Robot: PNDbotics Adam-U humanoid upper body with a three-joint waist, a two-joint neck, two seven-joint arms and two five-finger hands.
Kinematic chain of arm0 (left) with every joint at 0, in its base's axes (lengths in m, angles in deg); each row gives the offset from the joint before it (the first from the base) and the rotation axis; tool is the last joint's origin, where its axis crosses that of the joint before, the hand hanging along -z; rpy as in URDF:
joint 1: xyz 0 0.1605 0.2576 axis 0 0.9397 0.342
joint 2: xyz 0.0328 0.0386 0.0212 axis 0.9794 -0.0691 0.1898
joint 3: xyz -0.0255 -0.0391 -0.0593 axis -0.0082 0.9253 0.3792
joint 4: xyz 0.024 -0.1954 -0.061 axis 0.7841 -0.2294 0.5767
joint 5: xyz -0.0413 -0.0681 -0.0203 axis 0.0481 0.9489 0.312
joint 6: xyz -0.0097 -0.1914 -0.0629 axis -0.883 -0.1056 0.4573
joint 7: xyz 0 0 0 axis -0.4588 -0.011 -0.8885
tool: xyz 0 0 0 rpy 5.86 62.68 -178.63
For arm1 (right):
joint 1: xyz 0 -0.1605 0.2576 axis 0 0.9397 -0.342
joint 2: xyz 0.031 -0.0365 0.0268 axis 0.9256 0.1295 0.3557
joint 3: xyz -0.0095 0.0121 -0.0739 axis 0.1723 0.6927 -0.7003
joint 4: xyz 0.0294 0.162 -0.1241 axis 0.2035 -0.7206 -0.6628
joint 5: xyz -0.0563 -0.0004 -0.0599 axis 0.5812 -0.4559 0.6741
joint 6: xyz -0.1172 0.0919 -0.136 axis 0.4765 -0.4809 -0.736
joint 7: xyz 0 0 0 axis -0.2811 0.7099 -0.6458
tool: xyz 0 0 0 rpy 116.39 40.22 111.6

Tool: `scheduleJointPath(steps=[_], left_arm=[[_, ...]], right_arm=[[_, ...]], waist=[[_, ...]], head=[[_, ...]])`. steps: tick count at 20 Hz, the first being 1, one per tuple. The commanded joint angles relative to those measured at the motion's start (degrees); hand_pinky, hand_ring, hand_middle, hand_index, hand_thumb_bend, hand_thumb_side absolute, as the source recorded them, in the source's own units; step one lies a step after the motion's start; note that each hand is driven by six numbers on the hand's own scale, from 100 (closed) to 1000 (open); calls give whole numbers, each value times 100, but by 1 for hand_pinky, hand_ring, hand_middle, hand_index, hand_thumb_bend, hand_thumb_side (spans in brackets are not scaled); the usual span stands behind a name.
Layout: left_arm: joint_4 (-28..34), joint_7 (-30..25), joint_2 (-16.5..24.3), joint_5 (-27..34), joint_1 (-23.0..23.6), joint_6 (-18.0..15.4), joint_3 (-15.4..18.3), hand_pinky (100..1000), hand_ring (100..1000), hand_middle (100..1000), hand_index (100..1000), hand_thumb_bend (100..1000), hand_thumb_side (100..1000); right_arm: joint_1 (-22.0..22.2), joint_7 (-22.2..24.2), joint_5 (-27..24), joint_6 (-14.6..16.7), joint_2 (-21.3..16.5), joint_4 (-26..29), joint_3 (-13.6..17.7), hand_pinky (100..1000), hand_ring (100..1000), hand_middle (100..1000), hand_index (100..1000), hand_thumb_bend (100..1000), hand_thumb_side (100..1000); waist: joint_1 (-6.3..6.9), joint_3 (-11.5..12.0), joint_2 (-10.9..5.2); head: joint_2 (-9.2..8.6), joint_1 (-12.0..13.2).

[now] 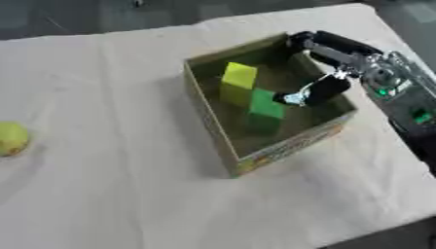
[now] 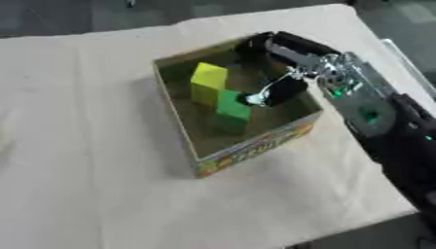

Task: Pick up the objects with one hand, pass them to the other hand, and then place them into the box on the other side of the table.

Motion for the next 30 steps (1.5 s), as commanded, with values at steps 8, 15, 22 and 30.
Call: scheduleJointPath(steps=[8, 15, 22, 30], left_arm=[[146, 67, 585, -58, 229, 149, 370, 870, 733, 663, 828, 414, 725], [73, -363, 984, -57, 335, 271, 488, 862, 731, 662, 826, 395, 716], [-25, -1560, 1336, -93, 198, 397, 477, 840, 727, 669, 835, 427, 723], [-475, -3742, 1971, -348, -205, 199, 212, 804, 702, 641, 796, 487, 660]], right_arm=[[-21, -990, -1731, -416, -191, 442, 352, 922, 759, 752, 861, 179, 416], [-20, -1214, -2092, -377, -181, 475, 464, 914, 742, 757, 869, 373, 399], [-30, -1450, -2400, -524, -137, 448, 519, 911, 731, 746, 853, 332, 410], [-35, -1574, -2443, -590, -135, 470, 534, 911, 727, 743, 847, 338, 405]], waist=[[34, 25, -82], [38, 38, -76], [58, 77, -68], [83, 59, -66]], head=[[45, 799], [39, 1093], [52, 1293], [75, 1354]])
